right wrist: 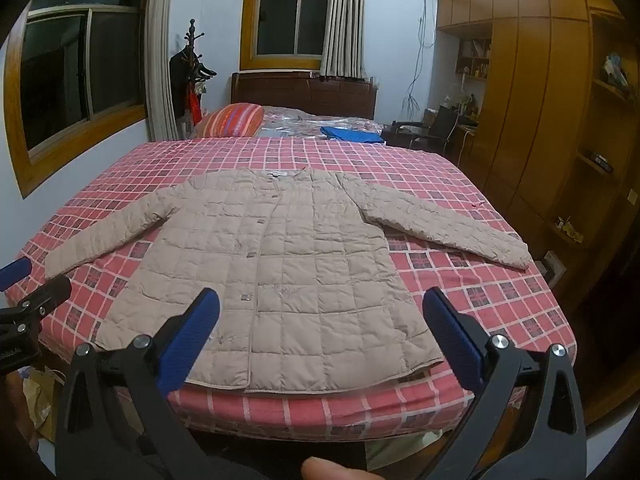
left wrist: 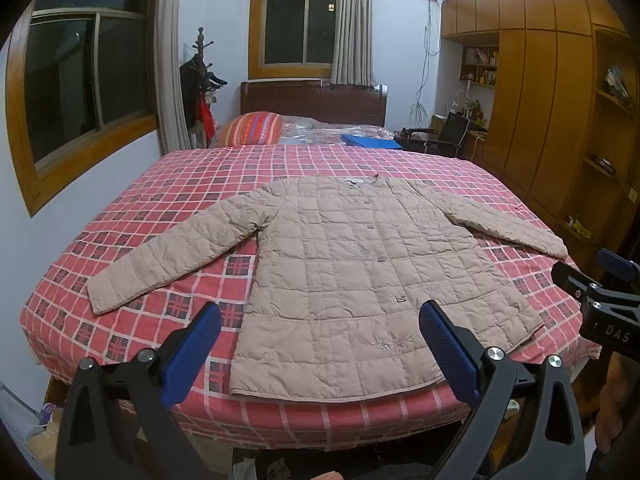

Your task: Fold large clothes

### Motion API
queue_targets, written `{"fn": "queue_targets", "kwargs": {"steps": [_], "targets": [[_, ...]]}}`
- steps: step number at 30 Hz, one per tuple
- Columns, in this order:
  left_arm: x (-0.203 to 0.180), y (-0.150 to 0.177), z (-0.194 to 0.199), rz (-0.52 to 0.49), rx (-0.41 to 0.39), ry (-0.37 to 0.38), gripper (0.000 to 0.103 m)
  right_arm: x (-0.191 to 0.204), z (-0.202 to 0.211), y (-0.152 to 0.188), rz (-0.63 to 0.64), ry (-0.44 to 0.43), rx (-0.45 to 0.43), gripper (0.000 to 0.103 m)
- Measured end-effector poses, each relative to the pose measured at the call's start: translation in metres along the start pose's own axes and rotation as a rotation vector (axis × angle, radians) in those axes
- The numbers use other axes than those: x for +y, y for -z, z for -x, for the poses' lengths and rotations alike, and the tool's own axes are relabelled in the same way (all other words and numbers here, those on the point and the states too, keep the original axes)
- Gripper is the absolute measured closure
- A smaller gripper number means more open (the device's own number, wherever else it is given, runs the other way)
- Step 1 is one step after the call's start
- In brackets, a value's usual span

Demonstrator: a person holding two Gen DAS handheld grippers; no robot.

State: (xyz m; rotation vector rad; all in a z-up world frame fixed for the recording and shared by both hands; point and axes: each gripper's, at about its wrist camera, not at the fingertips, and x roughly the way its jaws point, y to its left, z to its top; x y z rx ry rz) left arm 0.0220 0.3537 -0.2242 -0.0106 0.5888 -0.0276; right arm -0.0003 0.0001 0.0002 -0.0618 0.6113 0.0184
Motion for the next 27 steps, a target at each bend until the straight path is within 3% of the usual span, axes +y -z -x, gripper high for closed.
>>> {"fn": "queue_targets", "kwargs": {"steps": [27], "targets": [[0.0001,0.0003,0.0001,-0.002,-0.005,-0.001,0.004,0.0085,0.0006,0.0003,0.002,0.002,0.009,0.002]]}}
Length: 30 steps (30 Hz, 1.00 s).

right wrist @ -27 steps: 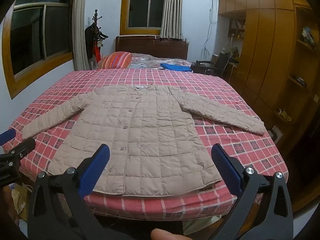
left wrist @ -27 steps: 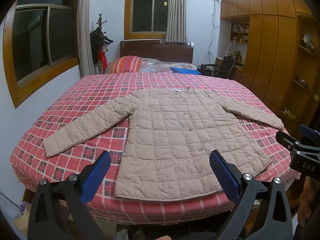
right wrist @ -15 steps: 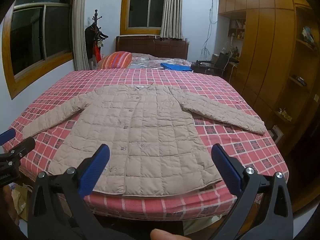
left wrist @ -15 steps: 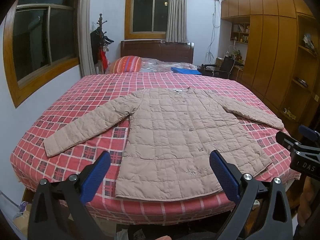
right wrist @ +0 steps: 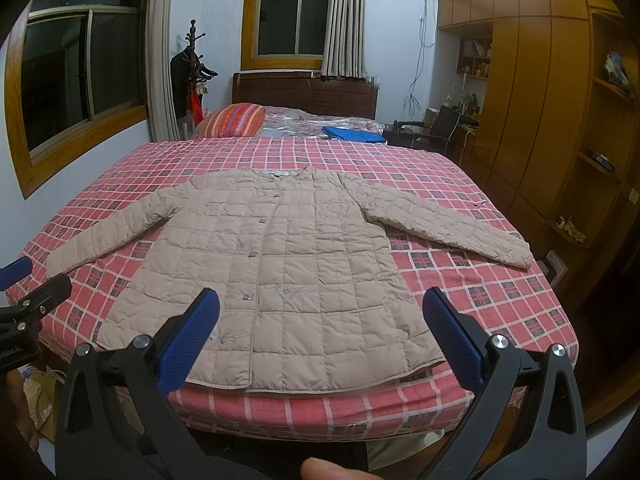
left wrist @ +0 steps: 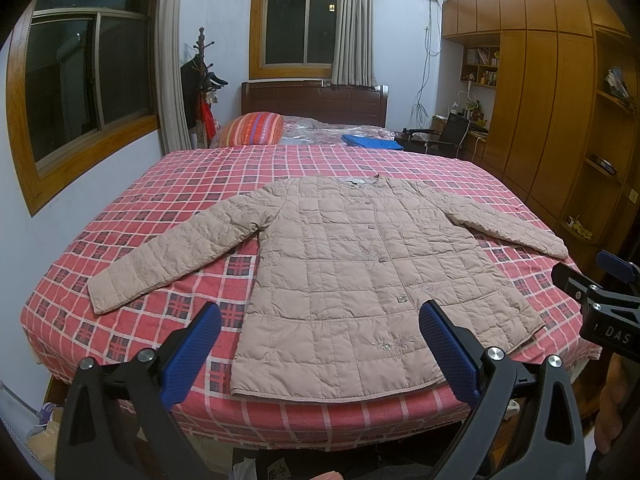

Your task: Fold large clothes

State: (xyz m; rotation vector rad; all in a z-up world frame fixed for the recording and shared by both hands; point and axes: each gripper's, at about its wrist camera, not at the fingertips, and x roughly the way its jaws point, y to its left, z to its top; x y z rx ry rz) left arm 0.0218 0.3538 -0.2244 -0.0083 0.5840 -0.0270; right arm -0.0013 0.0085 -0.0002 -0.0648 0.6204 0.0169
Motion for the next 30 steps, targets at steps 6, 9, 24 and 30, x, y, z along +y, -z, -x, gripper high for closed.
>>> {"fn": "queue_targets", "kwargs": {"steps": [6,9,24,30], "targets": [[0.0001,0.0001,0.0,0.001,-0.001,-0.001,0.004,-0.0009,0.0003,0.0004,-0.002,-0.003,-0.002,0.002],[0.0,0.0001,-0.0001,0.0,-0.001,-0.001,0.004,-0.002,0.0003,0.0013,-0.003,-0.006,-0.001,0.002],[0.0005,0.0002,-0.0004,0.001,-0.002,-0.001,0.004,-0.0022,0.0006,0.0012,-0.004,-0.006,-0.001,0.002],[0.0004,0.0003,-0.0008,0.001,-0.001,0.0,0.004,-0.0035,-0.0013,0.0018,-0.003,-0.007,-0.003,0.002]]}}
